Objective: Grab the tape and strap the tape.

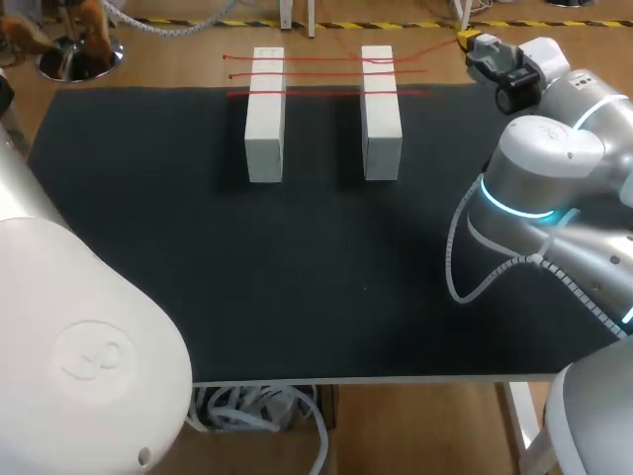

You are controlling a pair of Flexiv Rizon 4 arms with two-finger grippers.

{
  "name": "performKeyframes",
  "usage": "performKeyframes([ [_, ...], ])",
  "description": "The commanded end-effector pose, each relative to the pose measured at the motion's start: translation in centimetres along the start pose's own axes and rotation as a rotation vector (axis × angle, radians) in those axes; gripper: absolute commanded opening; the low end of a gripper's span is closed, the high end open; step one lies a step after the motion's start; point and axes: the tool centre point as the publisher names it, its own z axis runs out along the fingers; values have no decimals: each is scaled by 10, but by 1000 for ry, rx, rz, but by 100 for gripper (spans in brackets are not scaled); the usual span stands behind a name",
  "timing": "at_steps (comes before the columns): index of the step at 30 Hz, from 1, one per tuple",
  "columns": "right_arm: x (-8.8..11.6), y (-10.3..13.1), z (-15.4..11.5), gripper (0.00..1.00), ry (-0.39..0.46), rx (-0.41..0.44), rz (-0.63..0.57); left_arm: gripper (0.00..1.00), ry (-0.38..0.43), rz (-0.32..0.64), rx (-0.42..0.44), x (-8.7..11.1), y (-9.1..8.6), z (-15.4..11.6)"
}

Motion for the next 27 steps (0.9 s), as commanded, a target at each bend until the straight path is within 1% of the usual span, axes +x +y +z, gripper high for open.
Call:
performKeyframes([
  [1, 0, 1, 1, 0, 0, 1, 0, 0, -17, 17, -87, 3, -11, 3],
  [6, 0, 1, 1, 0, 0, 1, 0, 0, -31, 19, -120, 3, -13, 5],
  [8, 0, 1, 1, 0, 0, 1, 0, 0, -29, 12, -117, 2, -14, 5],
  [12, 0, 1, 1, 0, 0, 1, 0, 0, 8, 0, -106, 1, -18, 11],
  [16, 0, 1, 1, 0, 0, 1, 0, 0, 8, -20, -100, -2, -18, 13],
  [24, 0, 1, 1, 0, 0, 1, 0, 0, 3, -28, -94, -4, -22, 16],
  [27, 0, 1, 1, 0, 0, 1, 0, 0, -17, -33, -102, -4, -23, 17],
])
